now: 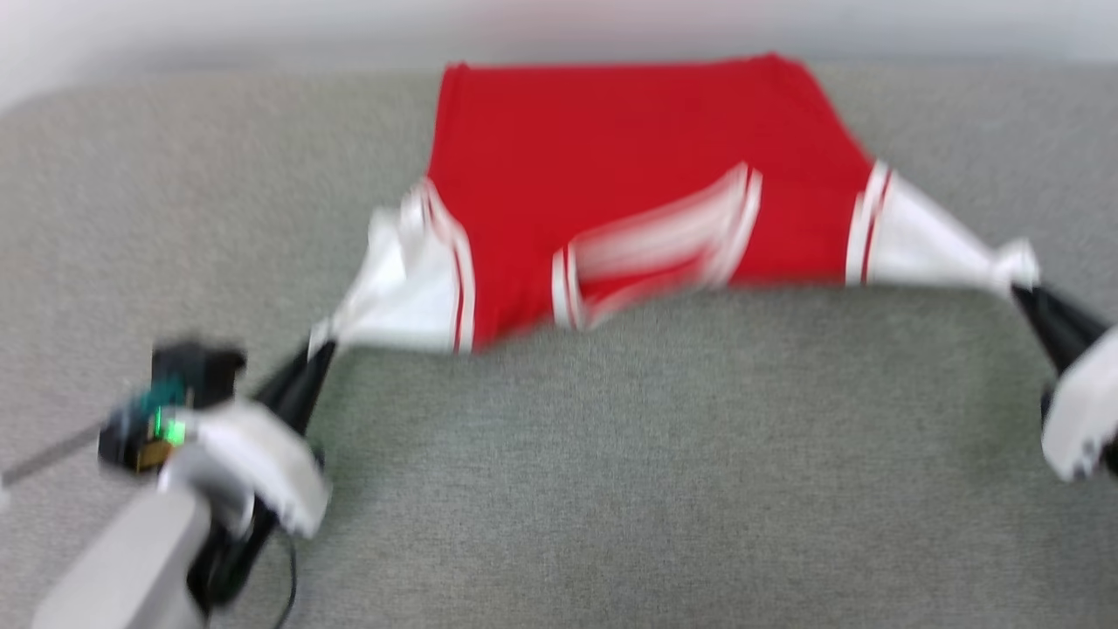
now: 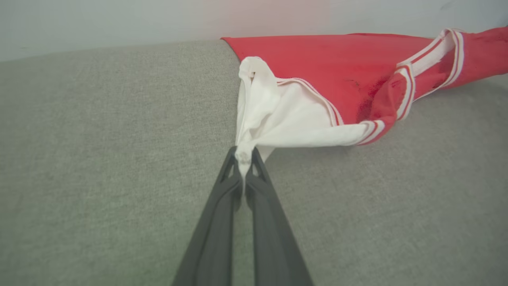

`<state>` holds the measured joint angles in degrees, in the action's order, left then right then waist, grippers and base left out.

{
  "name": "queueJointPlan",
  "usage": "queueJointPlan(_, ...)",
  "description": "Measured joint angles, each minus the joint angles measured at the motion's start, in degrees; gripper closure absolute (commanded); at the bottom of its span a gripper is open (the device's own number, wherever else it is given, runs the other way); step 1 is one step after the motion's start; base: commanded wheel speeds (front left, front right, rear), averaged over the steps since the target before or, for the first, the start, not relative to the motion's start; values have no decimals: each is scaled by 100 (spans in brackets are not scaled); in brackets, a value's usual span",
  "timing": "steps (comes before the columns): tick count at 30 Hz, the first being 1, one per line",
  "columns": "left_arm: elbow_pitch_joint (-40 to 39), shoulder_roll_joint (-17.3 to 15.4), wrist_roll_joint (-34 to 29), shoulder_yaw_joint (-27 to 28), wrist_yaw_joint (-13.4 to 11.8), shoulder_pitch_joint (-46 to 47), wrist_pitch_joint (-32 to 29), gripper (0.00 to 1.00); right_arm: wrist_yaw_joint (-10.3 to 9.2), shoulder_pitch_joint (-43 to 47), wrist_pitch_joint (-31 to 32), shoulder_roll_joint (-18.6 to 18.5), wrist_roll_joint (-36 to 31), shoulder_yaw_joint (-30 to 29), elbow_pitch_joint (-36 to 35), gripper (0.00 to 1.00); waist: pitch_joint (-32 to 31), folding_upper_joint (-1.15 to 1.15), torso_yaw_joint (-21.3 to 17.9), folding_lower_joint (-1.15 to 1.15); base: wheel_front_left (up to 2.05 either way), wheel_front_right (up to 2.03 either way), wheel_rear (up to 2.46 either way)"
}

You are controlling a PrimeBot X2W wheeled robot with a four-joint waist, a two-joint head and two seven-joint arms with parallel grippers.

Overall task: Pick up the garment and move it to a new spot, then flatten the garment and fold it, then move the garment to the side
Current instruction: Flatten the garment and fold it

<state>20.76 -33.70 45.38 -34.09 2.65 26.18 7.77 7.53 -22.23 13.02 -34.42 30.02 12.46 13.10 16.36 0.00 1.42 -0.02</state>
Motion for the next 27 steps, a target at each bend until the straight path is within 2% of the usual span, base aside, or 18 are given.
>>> queueJointPlan(3,-326,-214,186,15,-158,-693,-37,100,1,654,57,-141,283,-108,-265,100,-283,0,-4,0,0,0,0)
queueJointPlan(7,-648,-421,321,52,-389,-1372,-48,100,1,1377,43,-372,261,-243,-467,100,-570,0,-1,0,0,0,0)
queueJointPlan(10,-794,-533,319,14,-511,-1677,-48,100,2,1817,15,-398,242,-352,-535,100,-734,0,9,-1,0,0,0)
queueJointPlan(20,-1225,-704,492,-164,-645,-2762,-4,100,1,3173,633,-320,531,-724,-978,100,-1043,0,-83,0,0,0,0)
queueJointPlan(23,-1355,-736,542,-162,-646,-2874,-4,100,1,3455,846,-311,432,-849,-1141,100,-1001,0,-88,0,0,0,0)
queueJointPlan(26,-1490,-750,558,-177,-644,-2855,-24,100,1,3534,1036,-152,498,-980,-1271,100,-943,0,-67,1,0,0,0)
queueJointPlan(27,-1527,-749,560,-186,-639,-2842,-58,100,1,3537,1107,-100,486,-1047,-1278,69,-926,0,-57,1,0,0,0)
